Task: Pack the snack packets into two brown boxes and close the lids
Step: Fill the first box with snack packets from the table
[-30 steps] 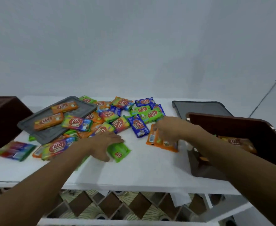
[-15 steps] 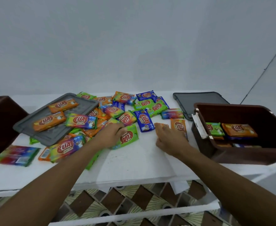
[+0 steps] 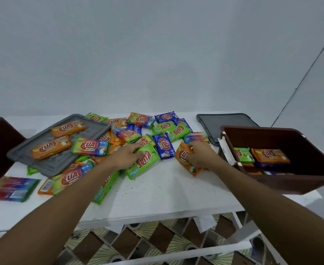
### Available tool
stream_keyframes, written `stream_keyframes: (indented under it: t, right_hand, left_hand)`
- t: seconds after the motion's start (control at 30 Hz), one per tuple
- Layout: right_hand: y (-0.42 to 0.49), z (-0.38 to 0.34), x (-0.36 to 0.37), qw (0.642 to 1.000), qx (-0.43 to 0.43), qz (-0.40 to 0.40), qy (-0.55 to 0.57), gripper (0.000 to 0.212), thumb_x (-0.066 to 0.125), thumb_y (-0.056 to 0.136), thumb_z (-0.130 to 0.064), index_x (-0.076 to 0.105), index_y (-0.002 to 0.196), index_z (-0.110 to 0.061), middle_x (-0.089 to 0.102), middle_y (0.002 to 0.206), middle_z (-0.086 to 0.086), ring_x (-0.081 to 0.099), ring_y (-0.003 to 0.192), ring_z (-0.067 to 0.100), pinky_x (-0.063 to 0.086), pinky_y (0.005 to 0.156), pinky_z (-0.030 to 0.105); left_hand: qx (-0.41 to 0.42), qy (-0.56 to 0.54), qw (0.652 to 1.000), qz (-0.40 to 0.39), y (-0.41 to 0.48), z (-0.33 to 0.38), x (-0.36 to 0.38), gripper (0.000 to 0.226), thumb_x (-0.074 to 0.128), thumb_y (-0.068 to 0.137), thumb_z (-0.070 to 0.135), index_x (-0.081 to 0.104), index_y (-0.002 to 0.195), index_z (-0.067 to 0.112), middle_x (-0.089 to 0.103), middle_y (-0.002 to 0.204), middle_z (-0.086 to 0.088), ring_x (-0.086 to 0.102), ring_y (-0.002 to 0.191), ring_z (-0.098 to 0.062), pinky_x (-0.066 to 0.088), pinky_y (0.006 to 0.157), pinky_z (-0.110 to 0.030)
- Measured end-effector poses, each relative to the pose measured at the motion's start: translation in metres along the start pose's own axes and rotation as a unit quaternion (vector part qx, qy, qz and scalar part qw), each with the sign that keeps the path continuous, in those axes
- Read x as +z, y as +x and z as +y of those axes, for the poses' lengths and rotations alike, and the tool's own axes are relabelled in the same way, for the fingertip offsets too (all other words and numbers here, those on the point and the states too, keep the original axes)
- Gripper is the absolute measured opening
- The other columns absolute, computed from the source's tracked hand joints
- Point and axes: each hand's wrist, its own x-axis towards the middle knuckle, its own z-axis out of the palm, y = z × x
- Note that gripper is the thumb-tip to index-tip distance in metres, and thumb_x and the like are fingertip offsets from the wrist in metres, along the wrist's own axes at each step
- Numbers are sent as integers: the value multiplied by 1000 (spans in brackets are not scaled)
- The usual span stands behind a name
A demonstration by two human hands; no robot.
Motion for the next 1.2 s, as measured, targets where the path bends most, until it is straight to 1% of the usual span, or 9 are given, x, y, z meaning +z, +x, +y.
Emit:
stream_keyframes:
  t: [0.1,0.2,0.3,0.43,0.57,0.73,0.83,0.93,1.2]
  right_hand:
    - [-5,-10,-36,998,-54,2,-26,34,60,89,-23,54,122,-19,61,116,5,61,92,19,52,68,28]
    - [-14,1,-86,997,-74,13,17,25,59,87,-19,57,111,-20,62,111,2,63,88,15,54,70,31]
    - [-22,34,-133,994,-54,15,96,24,62,86,-15,59,109,-23,64,103,-2,67,85,15,58,72,34]
    - [-32,101,-179,994,-83,-7,74,29,66,86,-12,57,111,-26,67,100,-4,70,86,17,55,67,31]
    - [-35,172,-192,995,-74,-66,-5,30,66,86,-11,56,111,-24,69,101,-2,69,86,14,57,74,34]
    - [-34,239,-178,971,-98,-179,-126,39,55,84,-1,52,108,-32,63,96,-11,62,90,15,48,69,22]
    - [-30,265,-162,952,-113,-221,-177,51,53,86,0,49,130,-25,56,116,-1,58,104,22,52,84,32]
    - [-22,283,-152,942,-149,-231,-192,40,56,90,-6,57,125,-24,59,116,2,59,99,20,51,86,34]
    - [-10,300,-138,928,-214,-237,-190,34,54,93,-8,63,122,-23,58,108,-10,56,103,13,48,98,36]
  left_hand:
    - [7,-20,1000,4,4,14,-2,25,51,99,34,57,118,20,66,112,1,64,98,-12,53,84,-30]
    - [36,-16,999,13,14,44,4,15,53,97,37,59,103,24,66,95,3,63,79,-8,50,71,-25]
    - [60,-18,998,6,26,84,11,18,51,99,34,58,113,26,67,101,2,64,83,-8,52,76,-27]
    - [112,-45,993,9,46,150,30,13,49,101,22,52,113,21,60,82,0,54,61,-3,39,51,-14]
    - [156,-33,987,-31,72,211,59,17,49,101,23,50,117,15,65,87,3,53,63,-10,40,47,-15]
    - [237,184,943,-143,102,273,125,23,51,100,27,53,120,16,60,101,2,57,86,-14,45,69,-24]
    - [204,258,918,-220,117,285,164,18,53,99,26,54,115,18,62,98,1,59,84,-20,47,73,-35]
    - [156,282,906,-275,122,284,197,22,54,98,24,48,119,21,64,104,-5,59,85,-23,50,77,-41]
    - [99,391,868,-291,129,264,226,26,59,94,19,61,120,20,60,117,-2,52,97,-18,47,90,-36]
